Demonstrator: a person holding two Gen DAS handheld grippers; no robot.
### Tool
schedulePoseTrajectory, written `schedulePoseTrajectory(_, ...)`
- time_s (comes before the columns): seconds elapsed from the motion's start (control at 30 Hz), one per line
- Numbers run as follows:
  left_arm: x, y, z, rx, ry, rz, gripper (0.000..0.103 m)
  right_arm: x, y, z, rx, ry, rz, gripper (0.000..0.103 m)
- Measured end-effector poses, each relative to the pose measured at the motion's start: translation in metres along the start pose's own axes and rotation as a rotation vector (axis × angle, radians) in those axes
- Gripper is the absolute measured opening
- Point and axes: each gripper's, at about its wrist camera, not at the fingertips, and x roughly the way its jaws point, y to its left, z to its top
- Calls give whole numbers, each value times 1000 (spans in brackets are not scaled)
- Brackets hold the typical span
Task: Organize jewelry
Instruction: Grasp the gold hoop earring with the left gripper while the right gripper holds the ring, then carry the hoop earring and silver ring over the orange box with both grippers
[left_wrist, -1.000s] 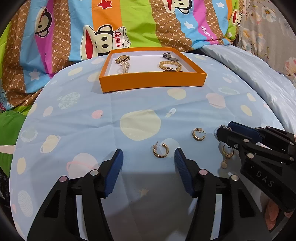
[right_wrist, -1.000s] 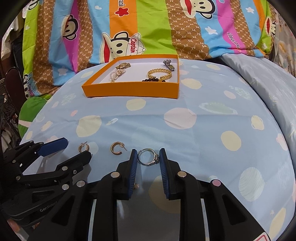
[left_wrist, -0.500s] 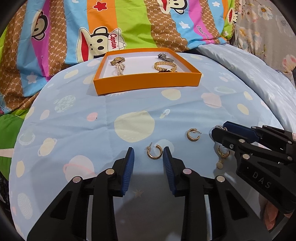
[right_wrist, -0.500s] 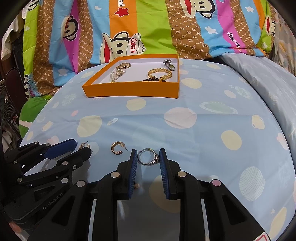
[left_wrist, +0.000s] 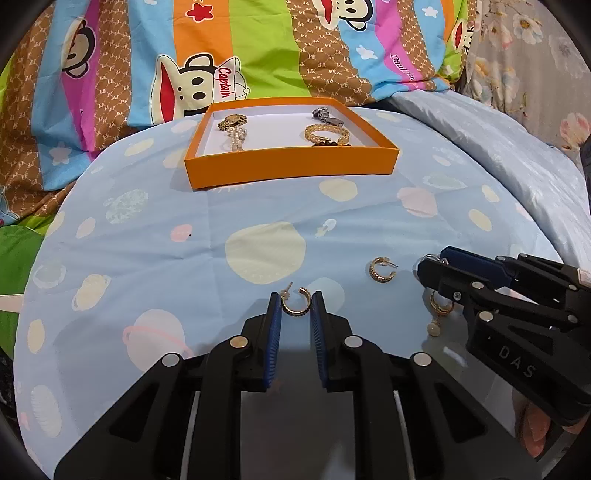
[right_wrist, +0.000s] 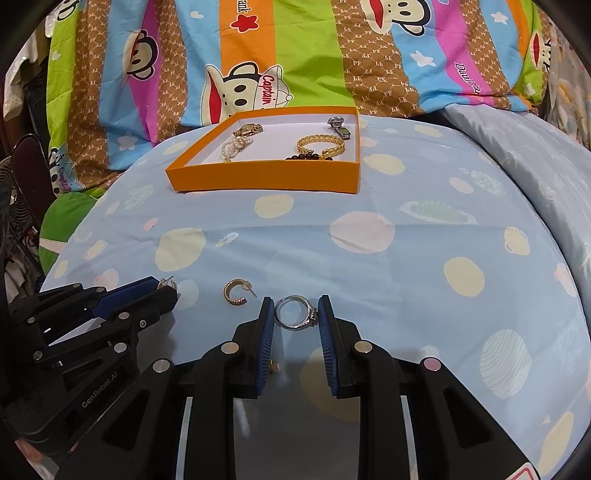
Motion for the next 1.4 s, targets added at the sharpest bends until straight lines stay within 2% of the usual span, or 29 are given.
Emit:
schedulePoseTrajectory(0.57,-2,3,-3,-11,-3,-33,17,-3,-2,-7,6,14,23,24)
schedulePoseTrajectory(0.63,-2,3,-4,-11,-3,-28,30,-3,-3,-7,5,15,24,25)
schedulePoseTrajectory(0.7,-3,3,-4,-13,-8,-18,37,-4,-3,-7,4,15,24,26)
schedulePoseTrajectory(0.77,-3,4,-4,-14,-8,-15,38,-4,-3,-7,2,16,25,30)
schedulePoseTrajectory(0.97,-1,2,-3,0,3,-11,36,-3,0,-7,-7,20,17,30)
schedulePoseTrajectory(1.13,-1,1,-3,5,3,-25,17,-2,-3,-7,8,18,14,23)
schedulePoseTrajectory(1.4,-2,0,-3,7,-3,-26,16,-6,-7,-8,15,4,7,23)
